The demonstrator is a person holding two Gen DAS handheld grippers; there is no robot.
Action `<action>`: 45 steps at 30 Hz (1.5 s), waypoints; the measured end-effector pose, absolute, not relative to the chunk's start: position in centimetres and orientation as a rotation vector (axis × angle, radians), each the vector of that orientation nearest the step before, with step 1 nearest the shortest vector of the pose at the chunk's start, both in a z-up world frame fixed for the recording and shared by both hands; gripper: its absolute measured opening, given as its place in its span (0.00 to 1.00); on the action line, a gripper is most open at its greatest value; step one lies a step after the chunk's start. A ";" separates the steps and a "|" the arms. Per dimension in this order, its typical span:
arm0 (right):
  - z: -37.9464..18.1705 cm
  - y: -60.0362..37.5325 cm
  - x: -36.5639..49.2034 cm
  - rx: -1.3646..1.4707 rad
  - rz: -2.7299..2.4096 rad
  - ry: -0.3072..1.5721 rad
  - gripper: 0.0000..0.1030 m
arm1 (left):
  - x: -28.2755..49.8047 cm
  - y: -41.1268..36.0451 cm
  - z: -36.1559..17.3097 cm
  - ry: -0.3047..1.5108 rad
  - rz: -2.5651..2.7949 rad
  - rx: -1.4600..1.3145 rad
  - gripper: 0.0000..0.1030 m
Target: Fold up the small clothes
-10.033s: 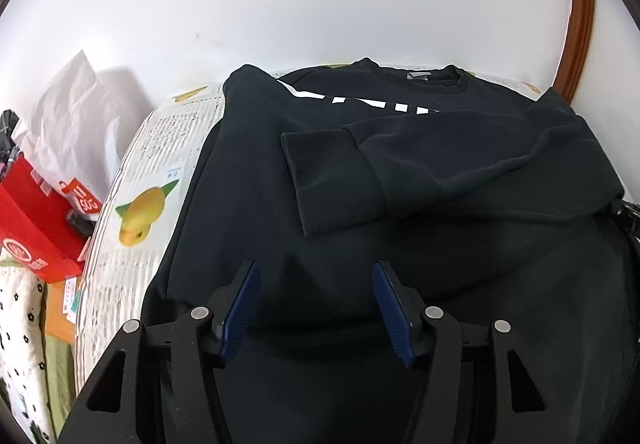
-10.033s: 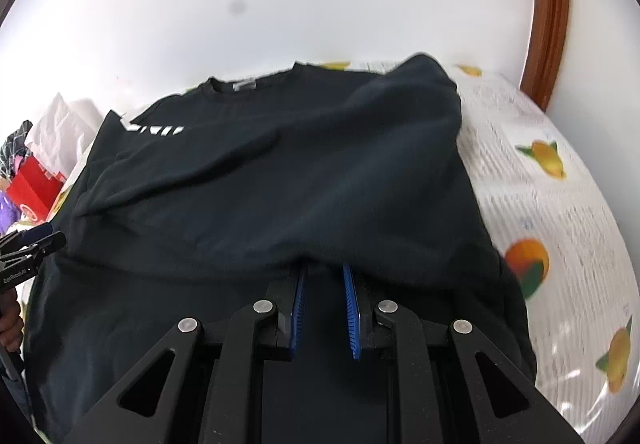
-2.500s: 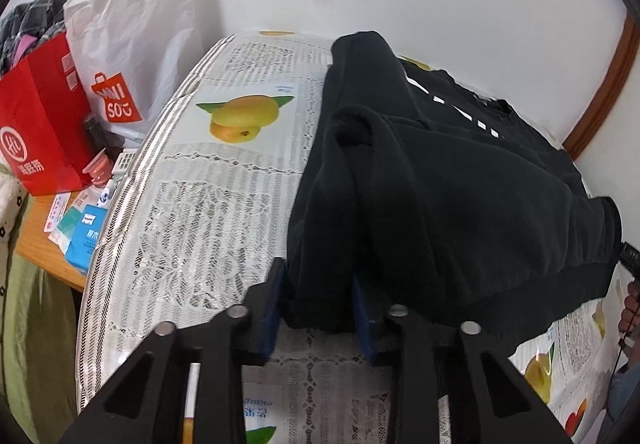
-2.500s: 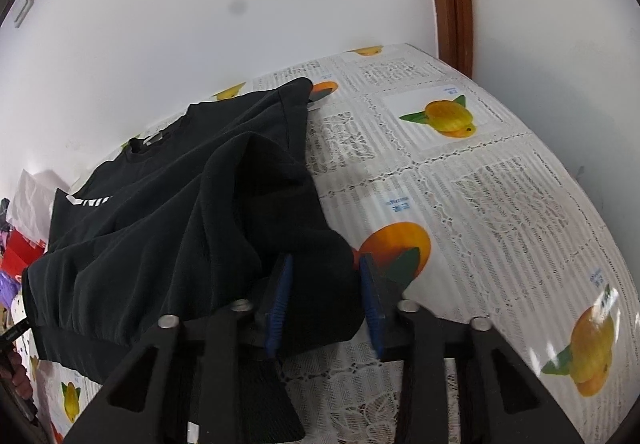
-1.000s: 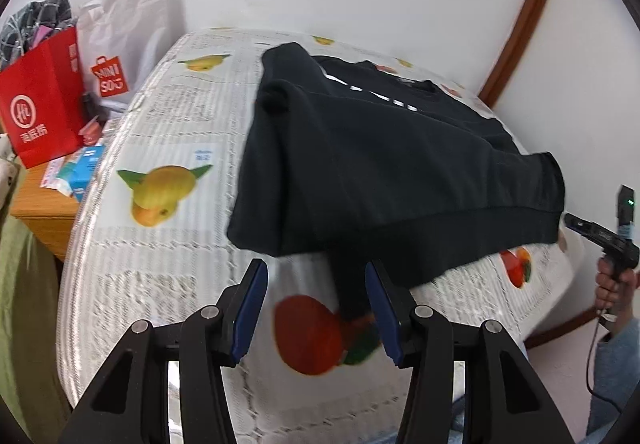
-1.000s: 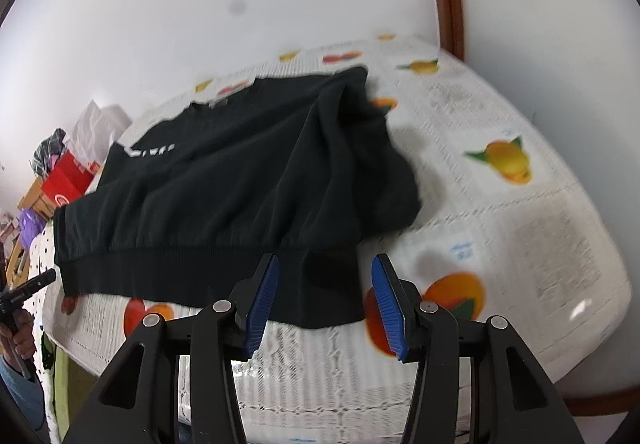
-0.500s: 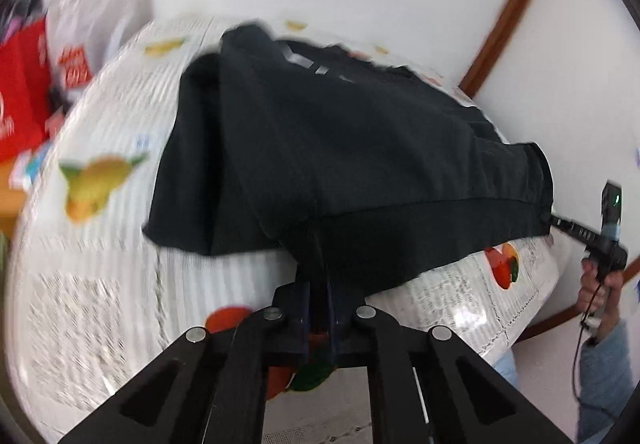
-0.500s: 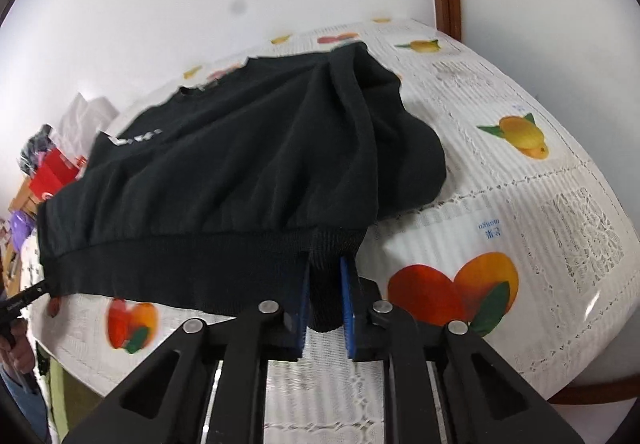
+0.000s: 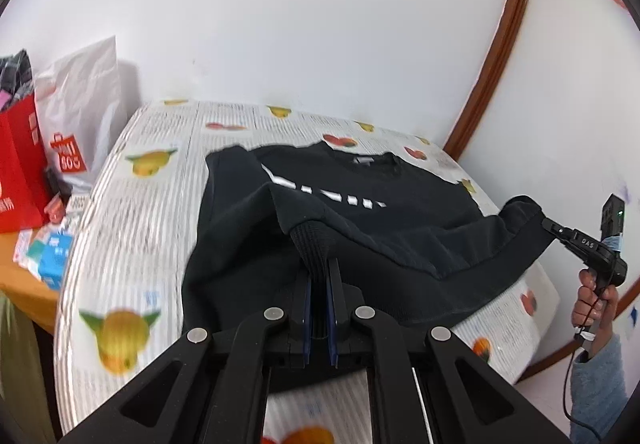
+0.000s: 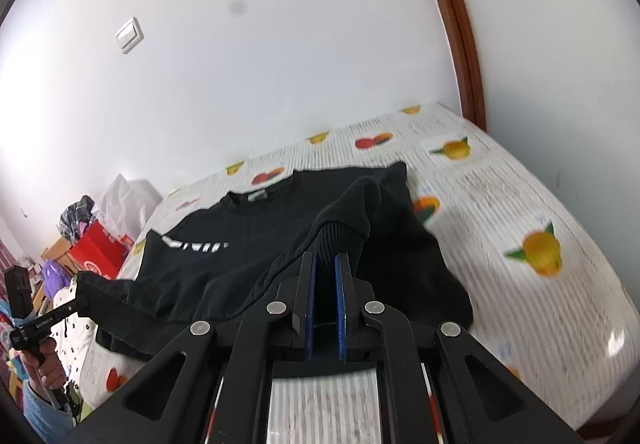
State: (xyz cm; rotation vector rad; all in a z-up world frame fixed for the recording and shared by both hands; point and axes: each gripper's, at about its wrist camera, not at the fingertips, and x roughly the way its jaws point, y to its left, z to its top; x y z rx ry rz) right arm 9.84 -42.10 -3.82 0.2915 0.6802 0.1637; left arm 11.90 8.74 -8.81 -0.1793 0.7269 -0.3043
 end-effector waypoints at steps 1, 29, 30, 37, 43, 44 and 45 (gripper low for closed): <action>-3.8 -42.0 10.6 0.287 0.159 0.678 0.08 | 12.7 8.6 -8.7 0.726 -0.303 -0.179 0.06; -9.2 -41.3 29.0 0.326 0.082 0.819 0.06 | 27.7 9.5 -13.1 0.844 -0.167 -0.215 0.09; -9.4 -41.3 29.2 0.318 0.079 0.822 0.06 | 28.0 9.4 -13.1 0.846 -0.162 -0.211 0.09; -9.3 -39.8 30.5 0.227 0.063 0.822 0.11 | 29.2 9.6 -13.1 0.861 -0.139 -0.213 0.10; -6.9 -39.4 29.6 0.138 0.053 0.750 0.36 | 28.2 9.7 -11.8 0.826 -0.137 -0.170 0.20; -6.5 -39.4 29.3 0.131 0.054 0.735 0.38 | 27.9 9.8 -11.5 0.807 -0.127 -0.154 0.25; -6.0 -39.4 29.0 0.119 0.058 0.716 0.39 | 27.6 9.8 -11.3 0.791 -0.119 -0.145 0.36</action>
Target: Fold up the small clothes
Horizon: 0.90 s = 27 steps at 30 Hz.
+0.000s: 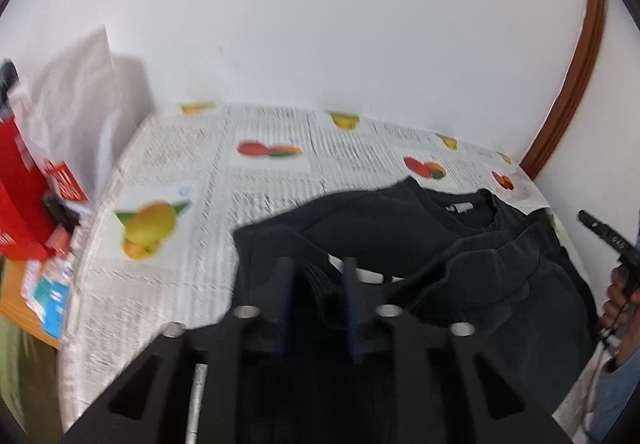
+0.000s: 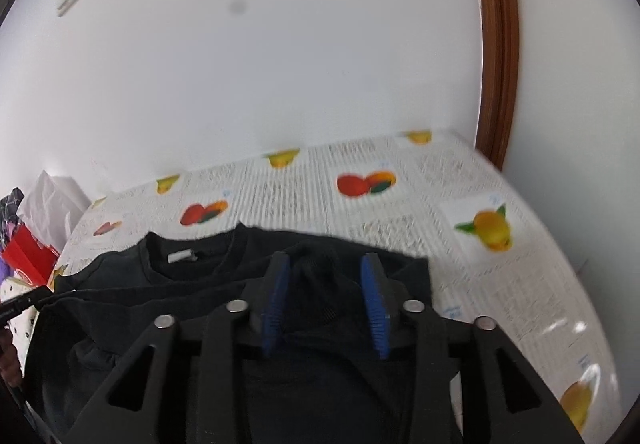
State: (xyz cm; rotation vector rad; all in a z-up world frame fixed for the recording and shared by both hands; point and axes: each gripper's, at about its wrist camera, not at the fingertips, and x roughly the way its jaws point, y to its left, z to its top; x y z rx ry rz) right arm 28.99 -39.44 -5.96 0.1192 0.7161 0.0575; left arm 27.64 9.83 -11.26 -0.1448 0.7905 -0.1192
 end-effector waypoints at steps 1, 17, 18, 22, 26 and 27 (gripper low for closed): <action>-5.6 -39.4 28.8 0.109 0.059 0.705 0.40 | 27.3 10.0 -10.9 0.772 -0.120 -0.143 0.49; -11.6 -39.8 32.3 0.048 0.017 0.904 0.52 | 30.1 8.5 -14.0 0.855 -0.093 -0.009 0.39; -11.8 -39.8 32.6 0.043 0.014 0.912 0.52 | 30.4 8.5 -14.4 0.868 -0.086 -0.004 0.32; -13.2 -38.9 33.8 -0.005 0.031 0.956 0.41 | 30.9 8.8 -15.9 0.894 -0.049 -0.004 0.18; -13.3 -38.1 34.0 -0.073 0.051 0.928 0.12 | 30.8 9.0 -16.2 0.884 -0.038 -0.011 0.17; -12.7 -38.3 33.7 -0.068 0.057 0.890 0.12 | 30.7 9.0 -16.2 0.882 -0.039 -0.013 0.17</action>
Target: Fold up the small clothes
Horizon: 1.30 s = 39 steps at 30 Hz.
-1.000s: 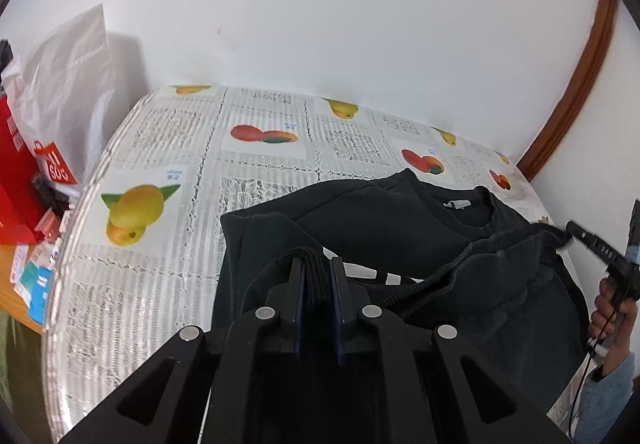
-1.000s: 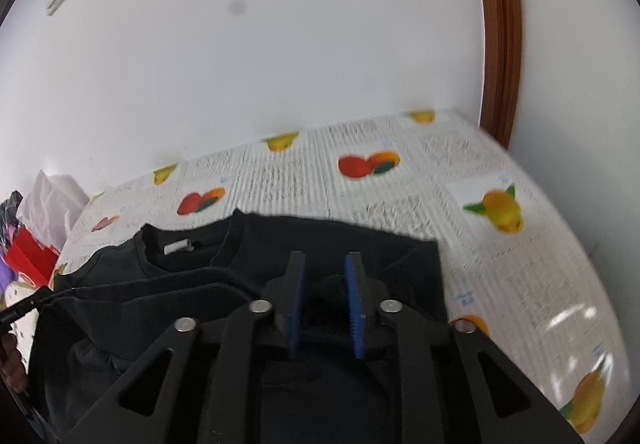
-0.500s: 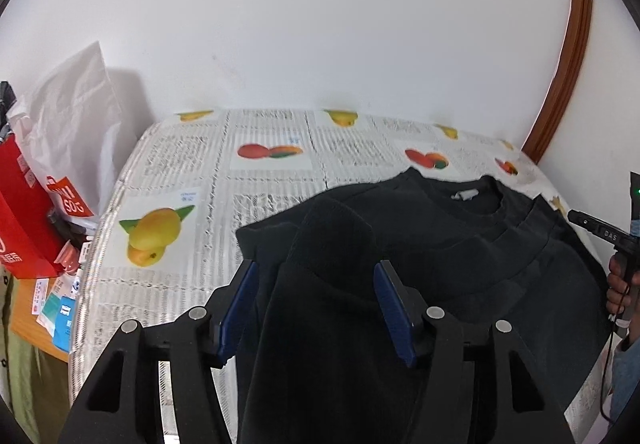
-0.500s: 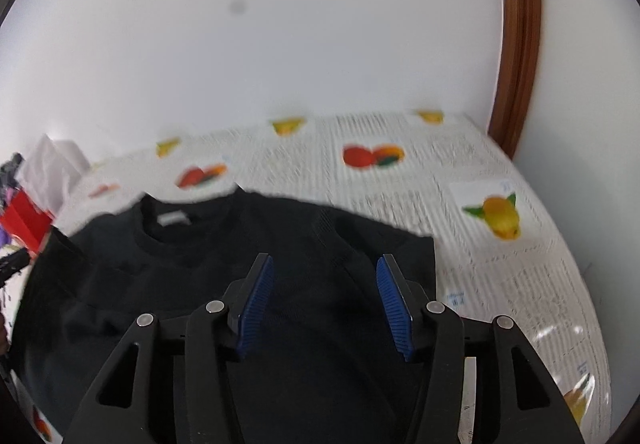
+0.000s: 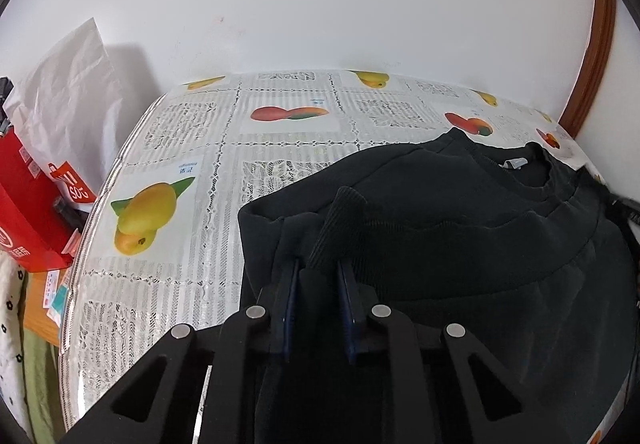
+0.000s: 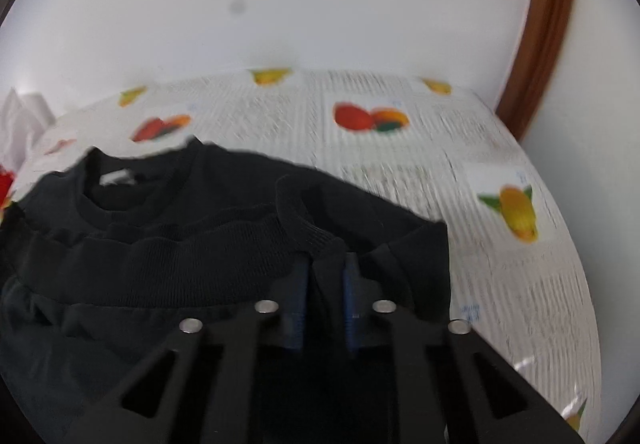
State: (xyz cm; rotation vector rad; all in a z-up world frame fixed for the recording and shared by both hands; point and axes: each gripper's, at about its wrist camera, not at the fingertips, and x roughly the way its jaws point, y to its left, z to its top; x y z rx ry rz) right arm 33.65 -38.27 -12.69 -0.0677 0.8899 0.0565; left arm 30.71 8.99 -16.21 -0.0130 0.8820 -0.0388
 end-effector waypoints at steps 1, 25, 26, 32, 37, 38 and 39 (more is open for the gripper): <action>-12.1 -38.8 33.3 -0.047 0.050 0.848 0.12 | 30.7 9.0 -16.2 0.883 -0.040 -0.014 0.17; -8.4 -32.7 27.7 -0.011 0.085 0.859 0.45 | 25.1 10.4 -13.7 0.905 -0.035 -0.082 0.55; -8.3 -31.4 27.0 -0.010 0.111 0.858 0.46 | 24.3 10.6 -13.5 0.898 -0.033 -0.082 0.55; -8.2 -23.9 22.5 -0.035 0.256 0.875 0.51 | 20.1 12.8 -13.0 0.919 -0.018 -0.124 0.56; -8.7 -16.7 17.8 -0.069 0.391 0.894 0.54 | 16.7 16.0 -13.2 0.946 0.018 -0.172 0.56; -8.8 -15.5 17.0 -0.085 0.411 0.896 0.54 | 16.2 16.6 -13.3 0.955 0.028 -0.180 0.56; -9.0 -13.9 15.9 -0.110 0.434 0.895 0.55 | 15.6 17.4 -13.5 0.966 0.037 -0.196 0.56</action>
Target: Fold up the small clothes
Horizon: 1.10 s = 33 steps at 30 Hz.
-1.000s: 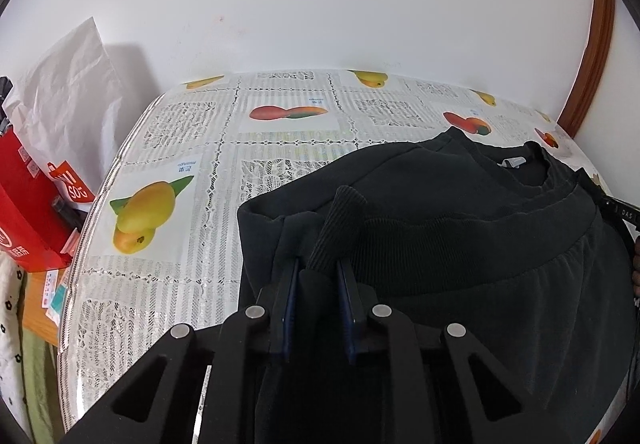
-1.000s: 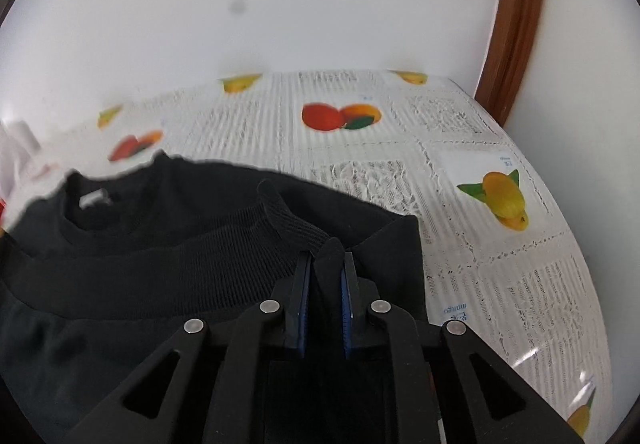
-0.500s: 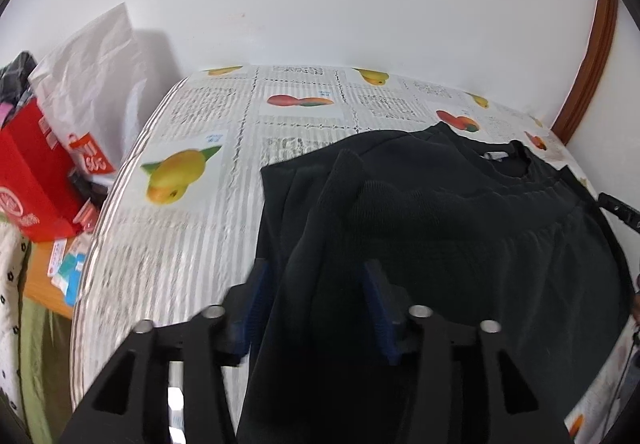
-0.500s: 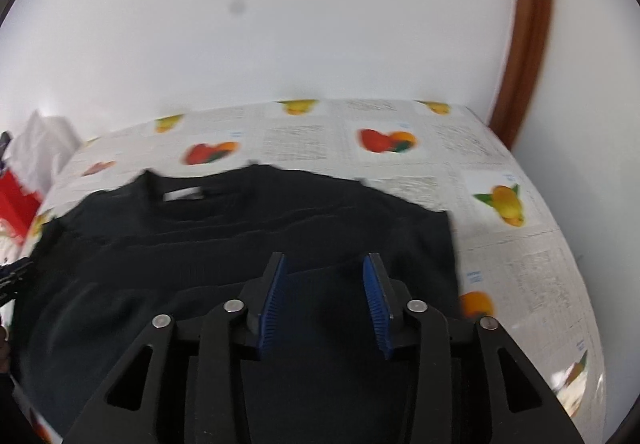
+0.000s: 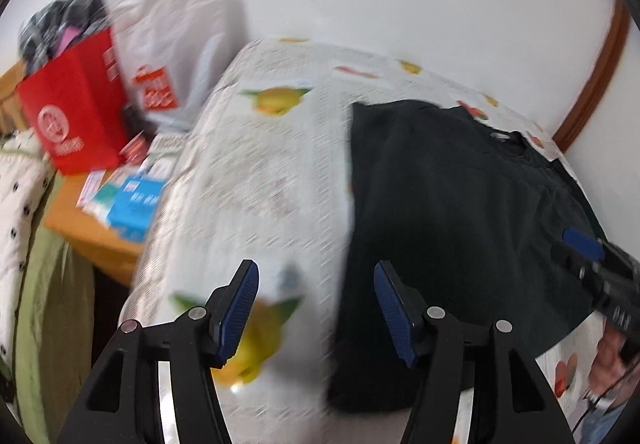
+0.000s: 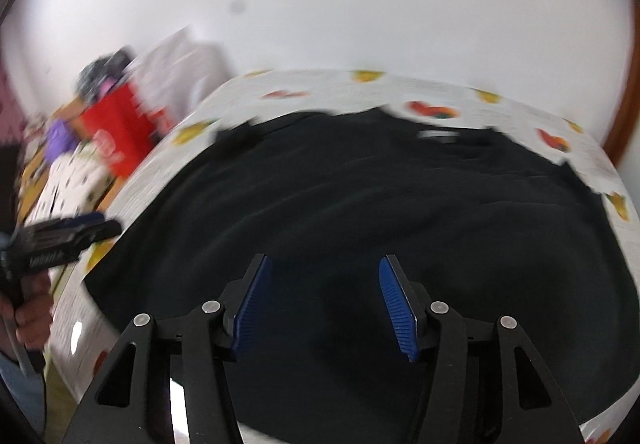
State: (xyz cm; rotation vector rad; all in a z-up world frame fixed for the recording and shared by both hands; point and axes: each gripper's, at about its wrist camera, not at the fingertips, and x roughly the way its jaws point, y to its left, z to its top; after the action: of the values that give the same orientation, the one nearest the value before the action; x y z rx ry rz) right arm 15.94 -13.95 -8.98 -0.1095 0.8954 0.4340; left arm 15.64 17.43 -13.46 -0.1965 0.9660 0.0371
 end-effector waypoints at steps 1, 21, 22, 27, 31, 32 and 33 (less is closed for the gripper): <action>-9.1 -12.5 14.9 -0.129 0.460 0.892 0.55 | 15.3 18.1 -13.5 0.972 0.039 -0.211 0.56; -14.1 3.1 5.0 -0.516 0.580 0.831 0.66 | 11.0 23.3 -14.2 0.953 -0.041 -0.327 0.58; -14.0 3.3 5.1 -0.528 0.573 0.815 0.66 | 10.8 23.3 -14.2 0.949 -0.047 -0.326 0.58; -13.8 3.7 6.5 -0.543 0.513 0.781 0.37 | 9.9 23.7 -14.2 0.925 -0.044 -0.335 0.59; -13.0 3.1 7.4 -0.480 0.527 0.775 0.12 | 9.5 24.0 -14.5 0.923 -0.038 -0.348 0.59; -12.5 2.7 7.8 -0.431 0.536 0.782 0.12 | 9.5 23.8 -14.6 0.926 -0.039 -0.342 0.59; -11.8 2.0 8.5 -0.368 0.548 0.792 0.12 | 9.5 23.5 -14.7 0.928 -0.041 -0.337 0.59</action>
State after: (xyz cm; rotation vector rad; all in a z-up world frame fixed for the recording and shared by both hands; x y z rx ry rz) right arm 8.45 1.97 -11.75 -0.3682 0.7918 0.5478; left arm 9.47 23.52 -14.74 -0.3374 0.9276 -0.0406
